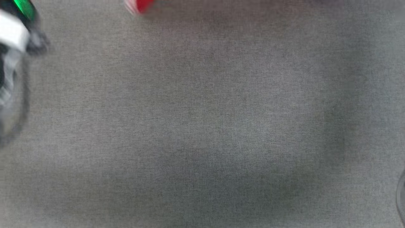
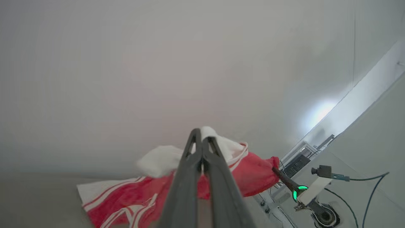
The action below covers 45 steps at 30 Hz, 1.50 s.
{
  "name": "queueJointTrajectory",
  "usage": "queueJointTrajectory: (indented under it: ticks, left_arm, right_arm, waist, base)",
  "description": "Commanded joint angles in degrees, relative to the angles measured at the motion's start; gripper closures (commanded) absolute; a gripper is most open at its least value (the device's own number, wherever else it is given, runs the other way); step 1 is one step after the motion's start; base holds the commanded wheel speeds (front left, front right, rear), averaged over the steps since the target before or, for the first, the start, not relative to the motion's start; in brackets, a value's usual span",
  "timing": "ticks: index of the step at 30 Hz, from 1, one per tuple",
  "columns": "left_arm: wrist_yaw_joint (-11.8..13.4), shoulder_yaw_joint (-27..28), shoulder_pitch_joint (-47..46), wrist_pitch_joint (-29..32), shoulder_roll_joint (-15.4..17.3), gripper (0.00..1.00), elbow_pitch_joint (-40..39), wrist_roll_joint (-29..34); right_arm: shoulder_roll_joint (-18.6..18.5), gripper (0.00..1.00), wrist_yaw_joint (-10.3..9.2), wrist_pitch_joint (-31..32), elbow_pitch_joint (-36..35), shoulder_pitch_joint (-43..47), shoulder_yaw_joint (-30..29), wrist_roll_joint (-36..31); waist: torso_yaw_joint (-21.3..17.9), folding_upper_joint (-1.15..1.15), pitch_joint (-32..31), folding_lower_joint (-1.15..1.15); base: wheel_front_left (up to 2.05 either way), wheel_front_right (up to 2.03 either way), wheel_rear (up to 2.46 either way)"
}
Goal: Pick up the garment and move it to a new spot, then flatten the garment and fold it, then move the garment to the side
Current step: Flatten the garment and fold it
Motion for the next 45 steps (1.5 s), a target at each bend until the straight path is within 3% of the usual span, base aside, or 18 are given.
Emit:
queueJointTrajectory:
  ticks: [1, 6, 10, 16, 25, 33, 45]
  left_arm:
    - [0.15, -0.34, 4.27, -1.20, 0.18, 1.00, -1.34, 0.06]
    - [0.15, -1.92, 19.96, -4.13, -1.37, 1.00, -6.59, -0.39]
    - [0.15, -2.19, 32.04, -6.32, -3.30, 1.00, -10.81, 0.06]
    - [0.15, -2.75, 45.64, -7.56, -3.50, 1.00, -15.33, 3.86]
    - [0.15, -0.51, 59.68, -8.04, -1.36, 1.00, -22.58, 8.25]
    - [0.15, -1.53, 58.03, -8.06, 0.81, 1.00, -25.07, 9.51]
    - [0.15, -1.41, 38.33, -1.86, 0.06, 1.00, -19.03, 3.68]
  right_arm:
    - [-1.01, 1.00, -0.30, 0.24, -0.52, 3.33, 0.86, 1.26]
    - [-3.11, 1.00, -0.29, 2.93, -5.52, 16.82, 3.23, 7.82]
    - [-4.48, 1.00, -0.22, 7.14, -14.15, 31.73, 3.62, 13.23]
    - [-2.91, 1.00, -0.16, 13.31, -29.84, 51.57, 0.72, 18.72]
    - [1.94, 1.00, -0.16, 22.40, -46.04, 70.72, -3.37, 22.11]
    - [3.84, 1.00, -0.16, 23.26, -49.36, 70.50, -4.95, 22.90]
    - [3.24, 1.00, -0.16, 19.48, -39.24, 54.89, -3.24, 19.09]
  waist:
    - [0.40, 0.00, -0.69, 0.00]
    - [1.71, 0.00, -2.71, 0.00]
    - [2.89, 0.00, -4.50, 0.00]
    - [3.76, 0.00, -6.29, 0.00]
    - [4.33, 0.00, -7.93, 0.00]
    - [3.70, 0.00, -7.17, 0.00]
    - [1.89, 0.00, -3.12, 0.00]
  base:
    - [0.00, 0.00, 0.00]
    - [0.00, 0.00, 0.00]
    - [0.00, 0.00, 0.00]
    - [0.00, 0.00, 0.00]
    - [0.00, 0.00, 0.00]
    - [0.00, 0.00, 0.00]
    - [0.00, 0.00, 0.00]
